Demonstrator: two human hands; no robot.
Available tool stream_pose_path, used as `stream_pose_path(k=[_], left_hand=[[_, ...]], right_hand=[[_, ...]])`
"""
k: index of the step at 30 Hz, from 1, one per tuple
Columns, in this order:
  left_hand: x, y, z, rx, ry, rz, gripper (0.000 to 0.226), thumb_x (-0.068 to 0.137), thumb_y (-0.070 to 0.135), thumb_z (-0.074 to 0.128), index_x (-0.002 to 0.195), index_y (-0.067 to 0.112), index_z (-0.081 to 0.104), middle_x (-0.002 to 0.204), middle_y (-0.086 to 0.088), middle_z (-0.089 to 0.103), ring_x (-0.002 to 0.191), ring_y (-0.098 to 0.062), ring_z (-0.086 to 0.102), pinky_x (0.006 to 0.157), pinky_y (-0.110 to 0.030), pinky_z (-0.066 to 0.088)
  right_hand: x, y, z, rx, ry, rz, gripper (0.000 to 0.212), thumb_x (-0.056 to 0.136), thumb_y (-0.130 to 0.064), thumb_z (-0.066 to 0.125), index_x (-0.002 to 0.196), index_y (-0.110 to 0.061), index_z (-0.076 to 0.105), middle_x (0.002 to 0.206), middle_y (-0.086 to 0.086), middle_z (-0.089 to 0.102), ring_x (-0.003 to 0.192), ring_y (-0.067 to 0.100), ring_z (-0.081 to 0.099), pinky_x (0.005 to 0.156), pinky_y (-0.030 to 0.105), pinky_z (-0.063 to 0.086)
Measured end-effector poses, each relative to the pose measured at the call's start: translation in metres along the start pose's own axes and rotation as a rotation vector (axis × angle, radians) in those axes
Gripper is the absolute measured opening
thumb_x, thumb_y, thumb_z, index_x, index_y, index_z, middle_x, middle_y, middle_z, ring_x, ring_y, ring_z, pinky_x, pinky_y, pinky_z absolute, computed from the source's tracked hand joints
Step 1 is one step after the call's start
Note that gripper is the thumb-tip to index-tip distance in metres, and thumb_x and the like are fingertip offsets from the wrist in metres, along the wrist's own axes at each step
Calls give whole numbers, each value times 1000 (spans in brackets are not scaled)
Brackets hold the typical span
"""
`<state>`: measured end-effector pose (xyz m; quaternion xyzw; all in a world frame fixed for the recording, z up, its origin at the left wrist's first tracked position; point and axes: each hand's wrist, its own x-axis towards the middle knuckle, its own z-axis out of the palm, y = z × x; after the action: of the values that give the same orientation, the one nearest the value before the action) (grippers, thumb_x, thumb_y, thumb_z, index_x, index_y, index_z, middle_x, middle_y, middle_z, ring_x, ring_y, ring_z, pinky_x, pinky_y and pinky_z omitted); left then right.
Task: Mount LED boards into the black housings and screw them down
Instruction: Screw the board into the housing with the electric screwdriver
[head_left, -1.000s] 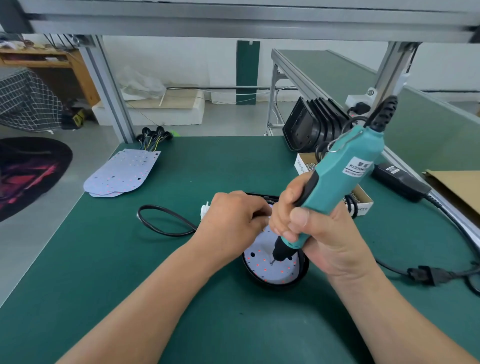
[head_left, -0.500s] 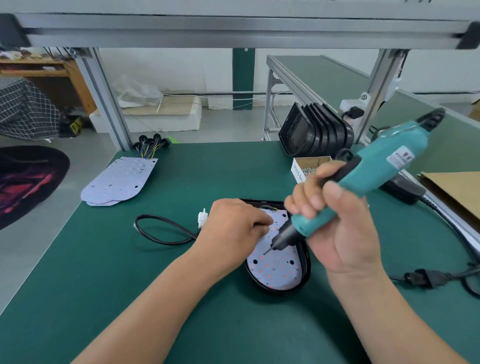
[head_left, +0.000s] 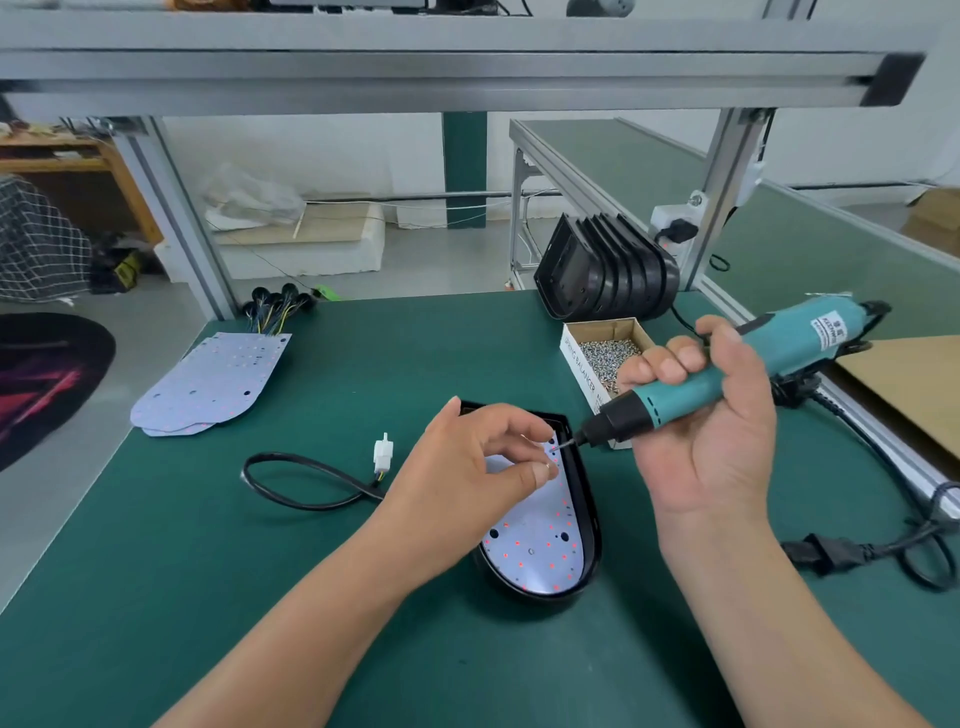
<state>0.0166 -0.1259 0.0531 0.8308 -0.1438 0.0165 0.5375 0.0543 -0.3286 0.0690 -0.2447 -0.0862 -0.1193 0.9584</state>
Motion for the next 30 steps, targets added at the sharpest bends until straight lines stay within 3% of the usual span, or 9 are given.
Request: stream_pose_path(k=[16, 24, 30], left_hand=[[0, -4, 1, -10, 18, 11, 16, 96, 26, 78, 102, 39, 69, 96, 23, 78, 104, 1, 71, 128, -28, 1], [0, -11, 5, 46, 51, -28, 16, 98, 30, 75, 105, 43, 69, 96, 26, 77, 125, -1, 60, 131, -35, 4], [0, -11, 6, 66, 23, -25, 19, 100, 31, 73, 111, 44, 68, 101, 32, 76, 129, 3, 58, 131, -37, 3]], right_hand=[[0, 5, -3, -63, -11, 46, 9, 102, -17, 58, 94, -20, 59, 74, -5, 46, 64, 11, 45, 70, 27, 44], [0, 13, -7, -105, 48, 68, 10, 101, -21, 66, 100, -20, 56, 77, -4, 48, 65, 11, 48, 71, 28, 47], [2, 14, -11, -84, 108, 65, 11, 99, -20, 67, 99, -20, 57, 76, -4, 49, 64, 11, 48, 71, 28, 46]])
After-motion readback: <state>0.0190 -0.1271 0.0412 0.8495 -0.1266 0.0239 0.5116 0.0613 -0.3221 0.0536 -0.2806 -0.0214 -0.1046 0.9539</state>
